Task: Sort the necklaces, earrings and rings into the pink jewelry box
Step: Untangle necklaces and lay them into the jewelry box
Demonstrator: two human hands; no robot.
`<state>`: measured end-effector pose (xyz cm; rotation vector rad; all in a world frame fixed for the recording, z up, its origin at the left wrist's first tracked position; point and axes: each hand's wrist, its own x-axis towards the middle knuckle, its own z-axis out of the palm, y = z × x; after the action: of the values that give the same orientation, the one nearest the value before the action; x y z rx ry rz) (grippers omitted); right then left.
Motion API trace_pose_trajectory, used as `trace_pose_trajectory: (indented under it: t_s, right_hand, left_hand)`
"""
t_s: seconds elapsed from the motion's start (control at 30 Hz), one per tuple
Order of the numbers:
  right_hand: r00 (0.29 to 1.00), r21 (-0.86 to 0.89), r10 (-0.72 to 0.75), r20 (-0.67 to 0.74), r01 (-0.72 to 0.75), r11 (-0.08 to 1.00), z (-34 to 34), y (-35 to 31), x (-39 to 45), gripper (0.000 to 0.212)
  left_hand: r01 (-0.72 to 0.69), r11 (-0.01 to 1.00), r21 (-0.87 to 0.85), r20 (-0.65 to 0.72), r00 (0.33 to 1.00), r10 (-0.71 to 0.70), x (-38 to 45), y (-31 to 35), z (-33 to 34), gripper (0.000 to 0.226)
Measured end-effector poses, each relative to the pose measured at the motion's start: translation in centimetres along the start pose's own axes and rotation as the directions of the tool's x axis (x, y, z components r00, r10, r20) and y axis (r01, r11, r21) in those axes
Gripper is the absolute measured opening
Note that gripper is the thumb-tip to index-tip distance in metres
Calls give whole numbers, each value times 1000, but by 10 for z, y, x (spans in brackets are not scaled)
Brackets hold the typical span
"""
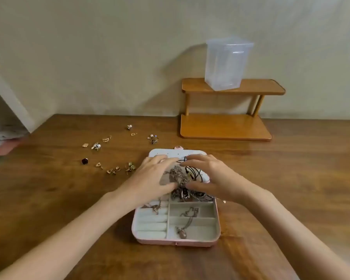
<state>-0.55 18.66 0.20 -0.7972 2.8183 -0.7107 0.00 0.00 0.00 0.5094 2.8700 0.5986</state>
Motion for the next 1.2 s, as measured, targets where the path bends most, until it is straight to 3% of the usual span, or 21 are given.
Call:
trace_pose_trajectory:
  t_s: [0.07, 0.17, 0.23, 0.33, 0.4, 0.57, 0.7, 0.83, 0.93, 1.03, 1.13, 1.2]
  right_hand:
    - [999, -42, 52, 15, -52, 998, 8, 1, 5, 52]
    - [980, -105, 130, -153, -147, 984, 19, -10, 14, 38]
    - [966, -170, 162, -204, -198, 965, 23, -19, 16, 39]
    - [973, -243, 231, 5, -223, 944, 21, -28, 10, 59]
    - [980, -339, 199, 28, -178, 924, 21, -27, 3, 53]
    - [959, -280, 106, -262, -180, 943, 42, -15, -9, 18]
    - [930, -153, 124, -346, -186, 970, 29, -12, -20, 17]
    - [852, -43, 114, -512, -158, 986, -10, -17, -31, 18]
    - [813, 58, 164, -559, -159, 986, -34, -23, -43, 19]
    - [787, 211, 226, -574, -124, 970, -52, -24, -53, 18]
    - [750, 282, 271, -603, -118, 952, -71, -25, -61, 13]
    - [716, 343, 302, -629, -93, 935, -87, -26, -66, 9]
  left_hand:
    - [16, 999, 32, -31, 999, -15, -1, -3, 4, 65]
    - [30, 1000, -7, -172, 985, -31, -7, -4, 6, 52]
    - [47, 999, 4, -177, 983, -46, -13, -5, 8, 47]
    - [55, 998, 34, -138, 989, -50, -14, -7, 11, 55]
    - [19, 1000, -3, -147, 989, -19, -15, -2, 12, 56]
    - [-27, 988, 154, -177, 983, 54, -12, 11, 27, 45]
    - [-40, 968, 247, -289, 951, 113, -11, 14, 31, 22]
    - [-112, 932, 344, -272, 938, 213, -13, 17, 33, 8]
    - [-109, 979, 171, -347, 924, 164, -18, 21, 23, 4]
    - [-142, 976, -164, -448, 892, 55, -23, 36, 0, 9]
    - [-233, 810, -539, -468, 882, -57, -27, 59, -26, 15]
    - [-295, 678, -673, -485, 868, -104, -27, 75, -45, 15]
